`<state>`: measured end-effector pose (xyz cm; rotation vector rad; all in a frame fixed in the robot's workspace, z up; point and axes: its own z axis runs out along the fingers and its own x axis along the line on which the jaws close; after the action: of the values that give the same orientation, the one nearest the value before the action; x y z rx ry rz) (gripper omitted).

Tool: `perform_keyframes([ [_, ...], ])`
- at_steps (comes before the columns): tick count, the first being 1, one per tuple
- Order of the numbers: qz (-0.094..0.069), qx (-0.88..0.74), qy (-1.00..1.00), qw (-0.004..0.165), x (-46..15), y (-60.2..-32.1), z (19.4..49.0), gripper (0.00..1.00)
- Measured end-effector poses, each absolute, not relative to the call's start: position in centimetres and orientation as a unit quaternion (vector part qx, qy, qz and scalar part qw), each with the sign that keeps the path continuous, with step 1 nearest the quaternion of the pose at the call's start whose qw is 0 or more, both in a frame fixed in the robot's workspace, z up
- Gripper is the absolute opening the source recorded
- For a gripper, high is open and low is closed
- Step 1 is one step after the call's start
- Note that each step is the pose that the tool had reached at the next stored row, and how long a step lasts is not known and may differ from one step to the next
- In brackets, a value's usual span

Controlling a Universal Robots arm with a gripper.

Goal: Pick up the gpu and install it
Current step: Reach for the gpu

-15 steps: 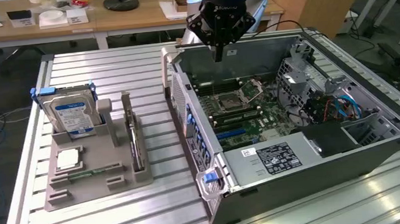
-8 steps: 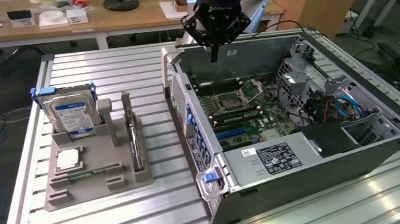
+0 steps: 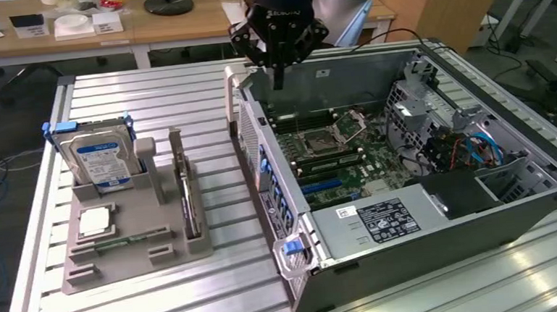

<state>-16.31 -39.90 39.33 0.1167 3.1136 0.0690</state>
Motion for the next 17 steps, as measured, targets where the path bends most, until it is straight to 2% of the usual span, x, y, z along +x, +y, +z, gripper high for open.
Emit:
perform_keyframes([
  [17,0.022,0.037,0.999,0.012,-21.5,-40.3,39.3,0.11],
])
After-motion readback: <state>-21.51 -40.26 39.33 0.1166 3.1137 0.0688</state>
